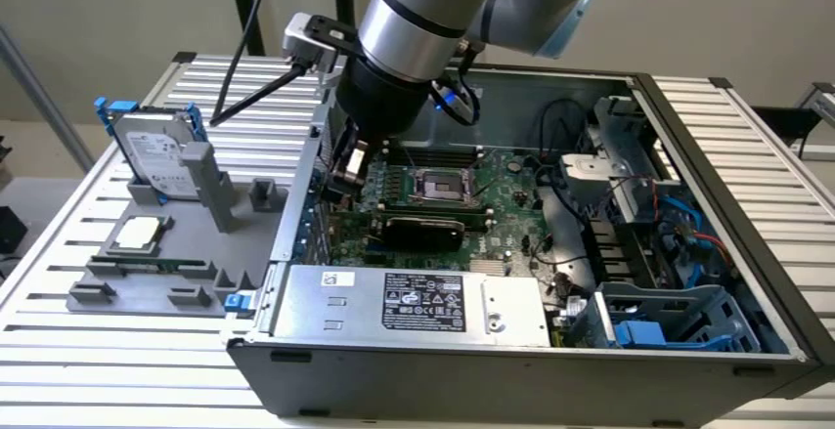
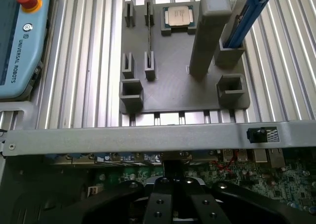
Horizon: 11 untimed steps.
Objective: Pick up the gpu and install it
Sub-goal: 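Press down on the gpu until it lock into place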
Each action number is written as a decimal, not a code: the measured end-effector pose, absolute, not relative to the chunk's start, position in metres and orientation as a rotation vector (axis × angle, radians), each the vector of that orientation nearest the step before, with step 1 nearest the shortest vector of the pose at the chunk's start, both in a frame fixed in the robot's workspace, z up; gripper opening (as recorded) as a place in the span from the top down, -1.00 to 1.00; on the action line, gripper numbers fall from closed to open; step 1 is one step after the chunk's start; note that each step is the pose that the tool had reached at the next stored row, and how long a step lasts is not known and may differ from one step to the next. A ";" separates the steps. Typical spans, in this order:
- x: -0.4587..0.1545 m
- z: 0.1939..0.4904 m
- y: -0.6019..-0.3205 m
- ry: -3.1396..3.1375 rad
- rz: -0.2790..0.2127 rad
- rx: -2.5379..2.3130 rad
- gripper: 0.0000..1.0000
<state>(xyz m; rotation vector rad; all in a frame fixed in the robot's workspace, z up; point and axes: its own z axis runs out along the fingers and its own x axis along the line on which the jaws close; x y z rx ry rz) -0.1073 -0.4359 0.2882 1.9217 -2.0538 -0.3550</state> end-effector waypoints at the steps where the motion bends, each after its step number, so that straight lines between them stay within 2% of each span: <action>1: -0.107 0.288 -0.436 -2.054 -0.355 1.921 0.79; 11: -0.107 0.288 -0.433 -2.074 -0.359 1.903 0.79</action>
